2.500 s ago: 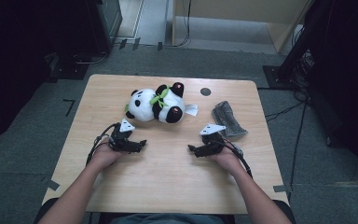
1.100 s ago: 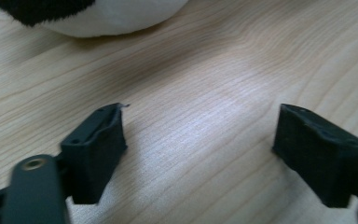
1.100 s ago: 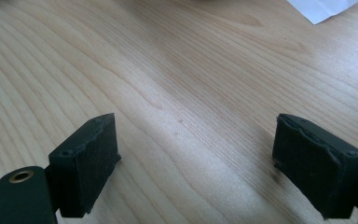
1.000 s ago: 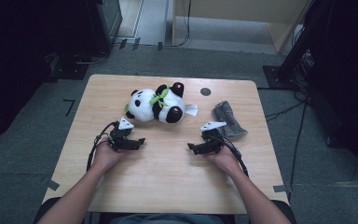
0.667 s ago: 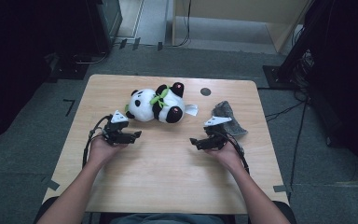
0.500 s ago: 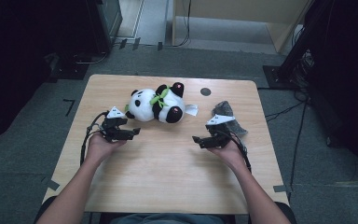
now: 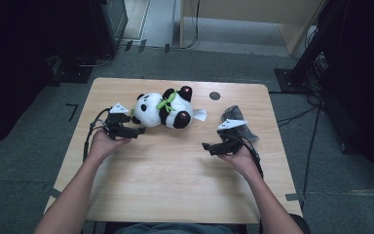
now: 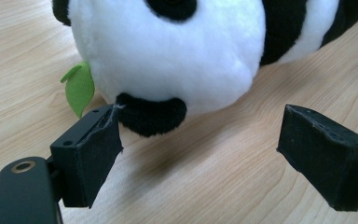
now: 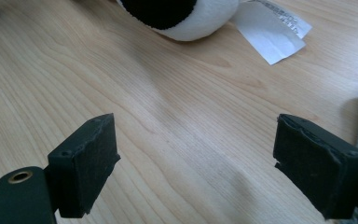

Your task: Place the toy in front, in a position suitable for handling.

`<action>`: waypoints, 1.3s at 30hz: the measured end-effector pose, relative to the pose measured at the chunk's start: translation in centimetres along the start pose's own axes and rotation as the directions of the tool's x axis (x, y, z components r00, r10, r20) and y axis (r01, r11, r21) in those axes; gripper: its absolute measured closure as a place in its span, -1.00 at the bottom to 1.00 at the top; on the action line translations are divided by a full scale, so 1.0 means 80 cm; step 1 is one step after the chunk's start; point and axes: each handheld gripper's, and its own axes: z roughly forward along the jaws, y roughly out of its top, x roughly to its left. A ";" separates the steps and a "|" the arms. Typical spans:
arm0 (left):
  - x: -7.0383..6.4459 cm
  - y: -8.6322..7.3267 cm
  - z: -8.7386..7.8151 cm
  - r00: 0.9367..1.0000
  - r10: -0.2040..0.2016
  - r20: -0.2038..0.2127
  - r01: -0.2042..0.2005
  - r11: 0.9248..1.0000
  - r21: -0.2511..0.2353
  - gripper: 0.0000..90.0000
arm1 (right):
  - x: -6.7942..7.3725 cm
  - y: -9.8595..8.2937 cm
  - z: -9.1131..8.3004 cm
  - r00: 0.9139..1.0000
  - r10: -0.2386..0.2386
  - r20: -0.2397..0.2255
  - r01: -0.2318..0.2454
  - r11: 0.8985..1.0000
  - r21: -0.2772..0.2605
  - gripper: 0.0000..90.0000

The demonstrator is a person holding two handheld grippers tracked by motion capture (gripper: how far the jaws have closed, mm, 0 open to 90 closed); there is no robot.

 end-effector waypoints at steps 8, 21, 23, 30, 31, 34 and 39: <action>0.008 0.017 0.002 1.000 0.020 0.024 -0.020 1.000 -0.017 -0.67 | -0.010 0.004 -0.012 1.000 0.023 0.021 -0.023 1.000 -0.016 -0.68; 0.029 0.052 0.002 0.998 -0.005 0.057 0.009 0.998 -0.060 -0.71 | -0.017 0.009 -0.021 0.999 0.035 0.037 -0.034 0.999 -0.039 -0.67; 0.030 0.058 0.006 0.998 -0.006 0.069 0.010 0.999 -0.052 -0.71 | -0.018 0.009 -0.022 0.999 0.034 0.042 -0.033 0.999 -0.037 -0.67; 0.034 0.069 0.030 0.998 0.013 0.054 -0.013 1.000 -0.012 -0.80 | -0.023 0.007 -0.023 0.998 0.034 0.055 -0.032 0.999 -0.041 -0.67; 0.034 0.067 0.034 0.999 0.015 0.044 -0.014 1.000 -0.013 -0.82 | -0.024 0.007 -0.024 0.998 0.036 0.055 -0.033 0.999 -0.042 -0.67; 0.037 0.062 0.046 0.999 0.023 0.037 -0.023 1.000 -0.017 -1.00 | -0.027 0.008 -0.026 0.997 0.041 0.063 -0.038 0.998 -0.049 -0.68; 0.045 0.052 0.057 0.995 0.016 0.095 -0.013 0.999 -0.034 -1.00 | -0.039 0.009 -0.032 0.994 0.076 0.082 -0.071 0.996 -0.059 -0.69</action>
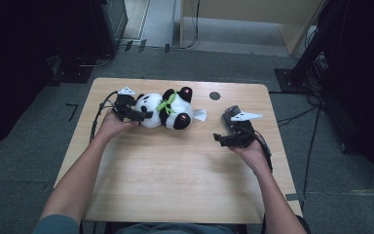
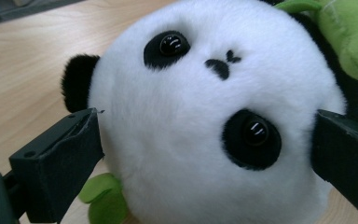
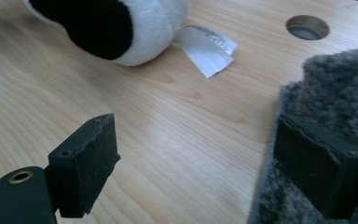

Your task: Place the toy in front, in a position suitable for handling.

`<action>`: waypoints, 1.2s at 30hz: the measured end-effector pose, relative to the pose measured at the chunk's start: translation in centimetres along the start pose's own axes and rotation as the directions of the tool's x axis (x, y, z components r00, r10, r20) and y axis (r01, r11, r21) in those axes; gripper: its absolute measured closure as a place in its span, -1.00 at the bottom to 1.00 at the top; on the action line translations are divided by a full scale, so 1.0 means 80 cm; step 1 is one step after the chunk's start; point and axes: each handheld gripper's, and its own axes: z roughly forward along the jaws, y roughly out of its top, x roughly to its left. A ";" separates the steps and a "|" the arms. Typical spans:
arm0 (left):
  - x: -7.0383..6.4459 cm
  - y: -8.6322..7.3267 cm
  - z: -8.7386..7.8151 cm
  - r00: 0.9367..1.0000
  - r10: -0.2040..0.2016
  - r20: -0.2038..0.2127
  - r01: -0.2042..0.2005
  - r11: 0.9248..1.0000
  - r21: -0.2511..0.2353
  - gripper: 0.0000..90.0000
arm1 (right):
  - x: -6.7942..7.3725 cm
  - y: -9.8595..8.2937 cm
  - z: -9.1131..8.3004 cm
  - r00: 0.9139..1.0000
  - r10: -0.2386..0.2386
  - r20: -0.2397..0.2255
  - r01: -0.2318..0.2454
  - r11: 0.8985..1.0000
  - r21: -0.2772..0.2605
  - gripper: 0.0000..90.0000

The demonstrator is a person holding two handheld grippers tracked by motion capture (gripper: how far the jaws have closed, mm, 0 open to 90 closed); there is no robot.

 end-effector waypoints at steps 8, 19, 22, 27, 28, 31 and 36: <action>0.004 -0.015 0.008 0.999 -0.045 0.027 0.045 0.999 -0.029 -0.93 | -0.034 -0.001 -0.015 0.994 0.041 0.101 -0.038 0.999 -0.032 -0.68; -0.016 -0.017 -0.003 0.999 -0.021 -0.029 0.020 0.999 -0.041 -0.13 | -0.082 -0.014 -0.018 0.971 0.141 0.191 -0.138 0.990 -0.031 -0.43; -0.022 -0.014 -0.007 0.999 -0.018 -0.036 0.017 0.999 -0.029 -0.03 | -0.083 -0.015 -0.020 0.970 0.144 0.197 -0.142 0.990 -0.027 -0.37; -0.033 -0.019 -0.012 0.998 -0.061 -0.012 0.060 0.997 -0.047 0.10 | -0.082 -0.014 -0.022 0.970 0.134 0.204 -0.131 0.991 -0.031 -0.30; -0.035 -0.020 -0.014 0.998 -0.067 -0.001 0.067 0.997 -0.048 0.12 | -0.082 -0.014 -0.023 0.970 0.133 0.204 -0.129 0.991 -0.032 -0.29; -0.046 -0.018 -0.019 0.998 -0.062 0.029 0.063 0.997 -0.039 0.15 | -0.082 -0.013 -0.024 0.969 0.133 0.206 -0.129 0.991 -0.034 -0.27; -0.074 -0.013 -0.033 0.997 -0.047 0.054 0.048 0.999 -0.018 0.17 | -0.082 -0.012 -0.024 0.970 0.133 0.201 -0.129 0.991 -0.031 -0.24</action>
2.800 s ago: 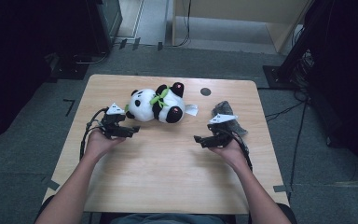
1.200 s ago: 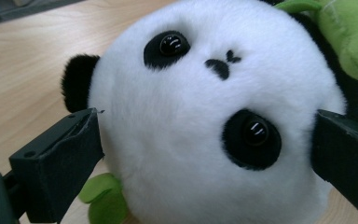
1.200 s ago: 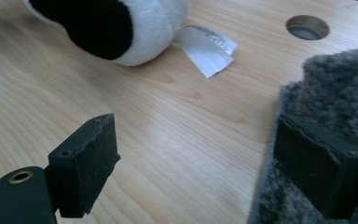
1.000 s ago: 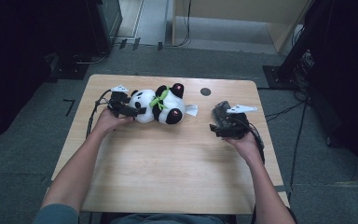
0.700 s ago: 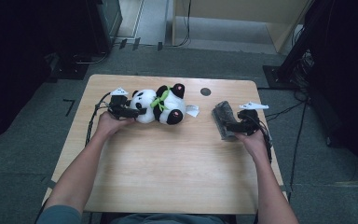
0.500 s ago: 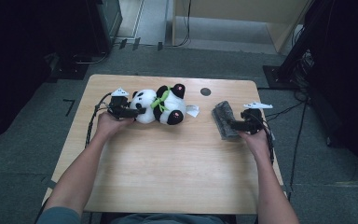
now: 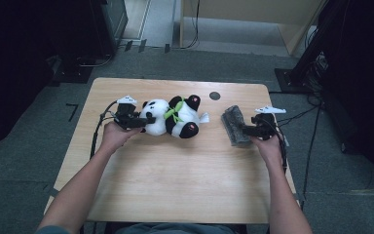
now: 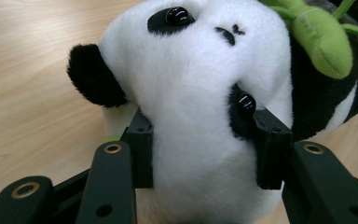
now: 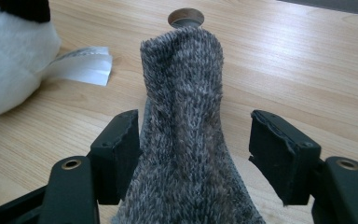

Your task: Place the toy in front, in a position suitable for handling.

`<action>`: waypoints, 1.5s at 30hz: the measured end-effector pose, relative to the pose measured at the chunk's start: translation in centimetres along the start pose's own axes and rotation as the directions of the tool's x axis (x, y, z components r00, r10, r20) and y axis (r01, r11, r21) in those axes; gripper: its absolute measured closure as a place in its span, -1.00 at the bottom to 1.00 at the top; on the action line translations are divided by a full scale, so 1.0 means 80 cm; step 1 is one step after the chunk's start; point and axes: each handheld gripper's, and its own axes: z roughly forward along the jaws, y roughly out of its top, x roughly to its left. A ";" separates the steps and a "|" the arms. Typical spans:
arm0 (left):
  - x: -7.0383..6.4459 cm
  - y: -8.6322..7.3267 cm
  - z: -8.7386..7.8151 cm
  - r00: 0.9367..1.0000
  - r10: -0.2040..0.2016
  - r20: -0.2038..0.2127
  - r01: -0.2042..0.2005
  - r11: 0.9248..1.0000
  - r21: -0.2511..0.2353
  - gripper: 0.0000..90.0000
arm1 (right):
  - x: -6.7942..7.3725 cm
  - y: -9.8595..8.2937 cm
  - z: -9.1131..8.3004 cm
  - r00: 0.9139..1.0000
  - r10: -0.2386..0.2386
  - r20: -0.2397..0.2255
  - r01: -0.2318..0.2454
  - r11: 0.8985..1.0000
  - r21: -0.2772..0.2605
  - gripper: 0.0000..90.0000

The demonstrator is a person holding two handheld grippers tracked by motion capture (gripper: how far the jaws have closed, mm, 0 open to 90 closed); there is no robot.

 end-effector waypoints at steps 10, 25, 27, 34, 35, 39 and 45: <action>-0.051 -0.020 -0.016 0.997 -0.044 0.066 0.043 0.999 0.012 0.14 | 0.001 0.000 0.011 1.000 -0.017 0.011 0.017 1.000 0.019 -0.22; -0.071 -0.059 -0.008 0.998 -0.063 0.030 0.062 0.997 0.036 -0.47 | -0.004 -0.003 0.057 1.000 -0.026 0.005 0.025 0.993 0.118 0.08; -0.073 -0.064 -0.007 0.999 -0.048 0.027 0.047 0.999 0.018 -0.56 | -0.006 -0.004 0.061 1.000 -0.021 0.008 0.019 0.992 0.124 0.17; -0.074 -0.065 -0.005 0.999 -0.030 0.018 0.030 1.000 0.008 -0.71 | -0.007 0.000 0.058 1.000 -0.029 -0.003 0.029 0.990 0.138 0.59; -0.074 -0.065 -0.005 0.999 -0.030 0.017 0.030 1.000 0.006 -0.72 | -0.006 0.001 0.055 1.000 -0.029 -0.001 0.028 0.990 0.136 0.60; -0.074 -0.065 -0.004 0.999 -0.029 0.012 0.029 1.000 0.005 -0.72 | -0.002 0.009 0.044 1.000 -0.012 -0.006 0.013 0.992 0.124 0.62; -0.075 -0.065 -0.004 1.000 -0.029 0.010 0.029 1.000 0.003 -0.73 | 0.016 0.027 0.028 0.998 -0.051 -0.031 0.054 0.991 0.120 0.62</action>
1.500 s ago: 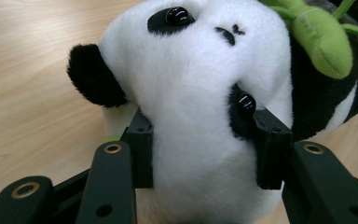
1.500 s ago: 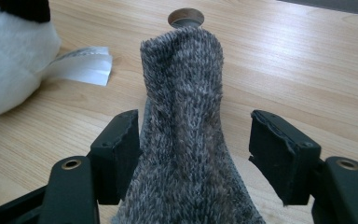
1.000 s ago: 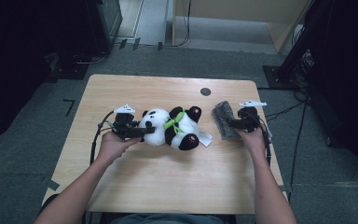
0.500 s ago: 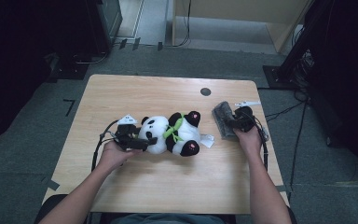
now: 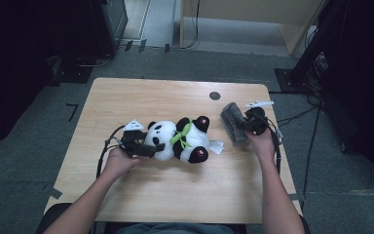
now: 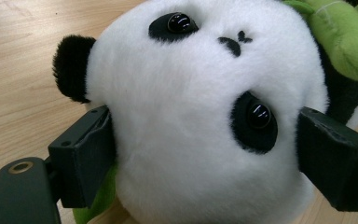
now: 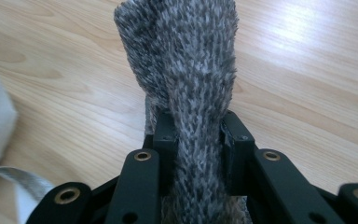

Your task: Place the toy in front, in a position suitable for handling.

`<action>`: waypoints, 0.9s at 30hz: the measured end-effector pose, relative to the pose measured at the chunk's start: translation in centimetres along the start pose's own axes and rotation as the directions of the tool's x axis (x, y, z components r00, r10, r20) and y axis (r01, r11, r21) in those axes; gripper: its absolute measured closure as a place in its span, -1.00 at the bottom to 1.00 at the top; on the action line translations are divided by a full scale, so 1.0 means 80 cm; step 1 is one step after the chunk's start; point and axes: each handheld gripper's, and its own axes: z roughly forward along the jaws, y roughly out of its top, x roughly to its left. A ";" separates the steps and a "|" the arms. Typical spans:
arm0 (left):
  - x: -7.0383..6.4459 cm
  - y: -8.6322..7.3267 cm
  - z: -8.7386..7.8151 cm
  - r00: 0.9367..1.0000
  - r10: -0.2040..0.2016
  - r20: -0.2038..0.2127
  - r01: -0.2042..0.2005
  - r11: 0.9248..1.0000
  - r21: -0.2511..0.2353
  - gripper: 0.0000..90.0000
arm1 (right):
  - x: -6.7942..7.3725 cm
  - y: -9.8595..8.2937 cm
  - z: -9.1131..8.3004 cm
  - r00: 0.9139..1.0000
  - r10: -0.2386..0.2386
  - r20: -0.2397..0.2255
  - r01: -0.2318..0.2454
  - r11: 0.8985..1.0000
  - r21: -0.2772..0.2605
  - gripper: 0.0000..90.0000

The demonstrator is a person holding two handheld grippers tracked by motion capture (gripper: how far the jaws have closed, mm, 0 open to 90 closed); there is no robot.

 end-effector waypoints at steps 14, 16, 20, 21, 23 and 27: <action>-0.001 0.000 0.000 1.000 0.008 -0.008 -0.008 1.000 -0.004 -0.75 | 0.046 0.034 -0.048 0.994 -0.058 -0.087 0.056 0.998 -0.029 0.62; -0.001 0.000 0.000 1.000 0.009 -0.008 -0.009 1.000 -0.003 -0.75 | 0.051 0.038 -0.054 0.993 -0.061 -0.101 0.057 0.998 -0.040 0.62; -0.001 0.000 0.000 1.000 0.009 -0.008 -0.009 1.000 -0.003 -0.75 | 0.061 0.046 -0.064 0.989 -0.058 -0.135 0.051 0.997 -0.059 0.62; -0.001 0.000 0.000 1.000 0.009 -0.009 -0.009 1.000 -0.002 -0.75 | 0.064 0.048 -0.066 0.988 -0.060 -0.141 0.051 0.996 -0.067 0.62; -0.001 0.000 0.000 1.000 0.008 -0.009 -0.008 1.000 -0.004 -0.75 | 0.071 0.052 -0.071 0.987 -0.059 -0.150 0.047 0.995 -0.086 0.62; -0.001 0.000 0.000 1.000 0.010 -0.011 -0.010 1.000 -0.004 -0.75 | 0.085 0.060 -0.081 0.979 -0.080 -0.186 0.057 0.990 -0.125 0.63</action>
